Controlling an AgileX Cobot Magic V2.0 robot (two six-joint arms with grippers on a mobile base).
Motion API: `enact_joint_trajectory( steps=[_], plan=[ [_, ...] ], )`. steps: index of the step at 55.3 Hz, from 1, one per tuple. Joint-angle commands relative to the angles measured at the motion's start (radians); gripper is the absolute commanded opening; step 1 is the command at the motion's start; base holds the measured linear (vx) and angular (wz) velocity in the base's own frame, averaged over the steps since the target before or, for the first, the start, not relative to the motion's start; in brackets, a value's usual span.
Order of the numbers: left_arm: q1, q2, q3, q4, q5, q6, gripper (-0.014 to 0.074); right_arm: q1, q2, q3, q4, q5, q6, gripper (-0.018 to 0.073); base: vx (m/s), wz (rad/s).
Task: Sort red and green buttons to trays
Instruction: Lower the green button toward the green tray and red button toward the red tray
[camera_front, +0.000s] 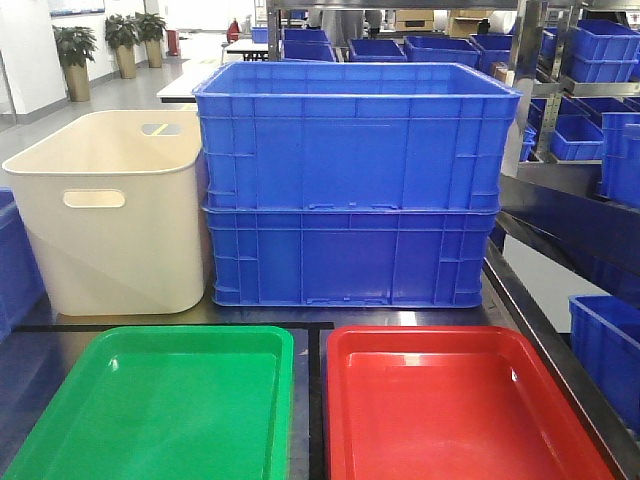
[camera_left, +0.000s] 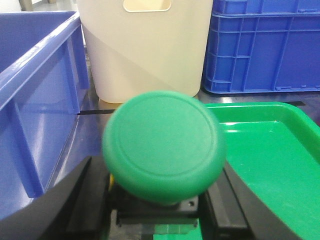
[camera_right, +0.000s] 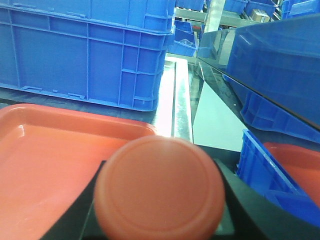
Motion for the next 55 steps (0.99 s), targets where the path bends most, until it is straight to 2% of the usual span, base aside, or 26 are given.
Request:
enact_joint_trajectory(
  steps=[1, 42, 50, 55],
  plan=[
    [-0.004, 0.0, -0.031, 0.004, -0.058, -0.009, 0.0005, -0.002, -0.005, -0.039, 0.0, -0.077, -0.003, -0.0008, 0.0, 0.0],
    [-0.004, 0.0, -0.031, 0.004, -0.058, -0.009, 0.0005, -0.002, -0.005, -0.039, -0.006, -0.102, -0.017, -0.0008, 0.0, 0.0],
    [-0.004, 0.0, -0.031, 0.004, -0.072, -0.011, 0.0005, -0.002, -0.005, -0.039, -0.003, -0.104, 0.011, -0.0008, 0.0, 0.0],
    [-0.004, 0.0, -0.031, -0.016, -0.142, -0.031, 0.0005, -0.002, -0.005, -0.039, 0.006, -0.139, 0.063, -0.0008, 0.0, 0.0]
  ],
)
